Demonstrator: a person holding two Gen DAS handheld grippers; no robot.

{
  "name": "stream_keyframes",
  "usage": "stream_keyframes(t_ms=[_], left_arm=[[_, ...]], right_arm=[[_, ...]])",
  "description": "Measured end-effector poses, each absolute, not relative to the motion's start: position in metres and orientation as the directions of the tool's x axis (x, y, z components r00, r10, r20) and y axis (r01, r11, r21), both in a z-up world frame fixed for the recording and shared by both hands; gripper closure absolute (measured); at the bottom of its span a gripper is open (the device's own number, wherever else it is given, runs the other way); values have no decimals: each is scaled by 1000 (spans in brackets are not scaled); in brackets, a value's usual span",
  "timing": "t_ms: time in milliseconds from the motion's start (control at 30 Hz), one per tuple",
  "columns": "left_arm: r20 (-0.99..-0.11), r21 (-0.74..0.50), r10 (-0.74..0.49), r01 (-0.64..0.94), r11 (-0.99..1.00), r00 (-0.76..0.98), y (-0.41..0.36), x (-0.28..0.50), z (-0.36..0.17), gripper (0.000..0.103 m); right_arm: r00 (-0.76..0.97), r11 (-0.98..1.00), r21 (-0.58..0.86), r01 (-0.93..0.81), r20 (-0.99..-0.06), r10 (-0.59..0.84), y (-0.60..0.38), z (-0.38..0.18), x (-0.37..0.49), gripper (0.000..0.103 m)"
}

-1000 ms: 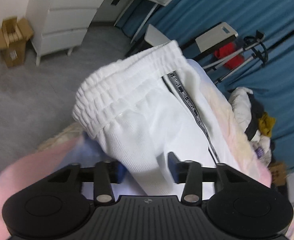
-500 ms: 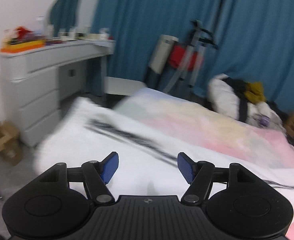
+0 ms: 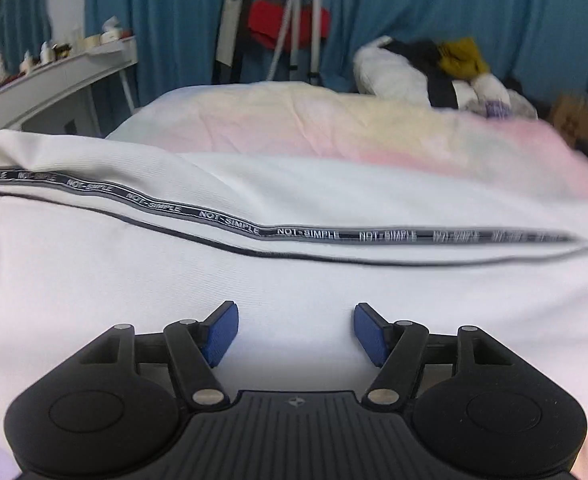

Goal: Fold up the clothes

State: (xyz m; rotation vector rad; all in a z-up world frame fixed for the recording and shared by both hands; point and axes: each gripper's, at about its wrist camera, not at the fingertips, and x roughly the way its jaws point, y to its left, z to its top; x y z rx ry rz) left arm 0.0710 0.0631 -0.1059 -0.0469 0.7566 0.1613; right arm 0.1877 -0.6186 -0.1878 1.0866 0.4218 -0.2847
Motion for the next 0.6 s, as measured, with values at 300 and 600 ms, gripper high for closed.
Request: stream_keyframes(t_ms=[300, 600], left_arm=[[-681, 35, 136, -153, 988, 720, 57, 80, -117, 32], [-677, 35, 130, -144, 989, 725, 61, 79, -119, 30]], right_arm=[[871, 479, 757, 445, -491, -33, -615, -190, 191, 92], [884, 524, 739, 422, -465, -57, -608, -178, 190, 92]])
